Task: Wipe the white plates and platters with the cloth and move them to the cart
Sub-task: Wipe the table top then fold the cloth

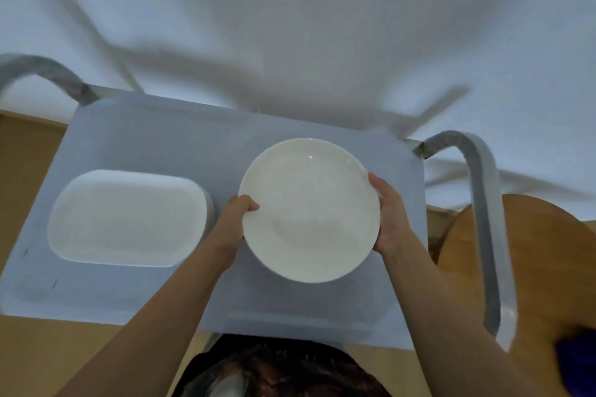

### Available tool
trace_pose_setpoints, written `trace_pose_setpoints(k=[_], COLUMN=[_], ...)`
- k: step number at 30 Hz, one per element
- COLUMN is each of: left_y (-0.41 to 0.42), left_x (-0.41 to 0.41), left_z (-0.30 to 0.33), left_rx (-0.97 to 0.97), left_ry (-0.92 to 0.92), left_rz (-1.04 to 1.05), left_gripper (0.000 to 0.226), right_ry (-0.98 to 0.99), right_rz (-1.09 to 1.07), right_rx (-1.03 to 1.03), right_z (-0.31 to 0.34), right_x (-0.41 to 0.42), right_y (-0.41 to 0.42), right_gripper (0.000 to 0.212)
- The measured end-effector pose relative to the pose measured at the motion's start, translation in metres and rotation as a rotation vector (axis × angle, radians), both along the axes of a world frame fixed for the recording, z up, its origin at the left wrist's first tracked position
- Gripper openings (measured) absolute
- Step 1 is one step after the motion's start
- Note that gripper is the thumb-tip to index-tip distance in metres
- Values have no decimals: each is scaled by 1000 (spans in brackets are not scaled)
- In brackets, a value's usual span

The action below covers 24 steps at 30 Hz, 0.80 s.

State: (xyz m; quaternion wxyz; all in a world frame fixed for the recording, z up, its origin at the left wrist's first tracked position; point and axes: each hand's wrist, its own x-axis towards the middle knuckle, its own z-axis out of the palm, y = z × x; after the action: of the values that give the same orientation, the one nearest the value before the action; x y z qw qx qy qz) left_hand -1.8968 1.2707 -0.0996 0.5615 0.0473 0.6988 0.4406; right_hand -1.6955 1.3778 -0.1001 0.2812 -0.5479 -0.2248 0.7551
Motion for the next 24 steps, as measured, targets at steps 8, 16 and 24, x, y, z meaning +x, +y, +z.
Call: trace_pose_setpoints(k=[8,16,24], left_y=[0,-5,-6], left_x=[-3,-8,52], left_z=[-2,5,50], left_rx=[27,89,352], left_ry=[-73,491,1208], left_rz=[-13,-242,-779], left_gripper=[44,21,55], right_ry=[-10,-662,-1207], right_rz=[-40,63,613], right_rx=[47,378,755], right_z=[-9,-3,22], right_x=[-2,5,64], right_y=[-3,-17,-78], right_gripper=[32,28,35])
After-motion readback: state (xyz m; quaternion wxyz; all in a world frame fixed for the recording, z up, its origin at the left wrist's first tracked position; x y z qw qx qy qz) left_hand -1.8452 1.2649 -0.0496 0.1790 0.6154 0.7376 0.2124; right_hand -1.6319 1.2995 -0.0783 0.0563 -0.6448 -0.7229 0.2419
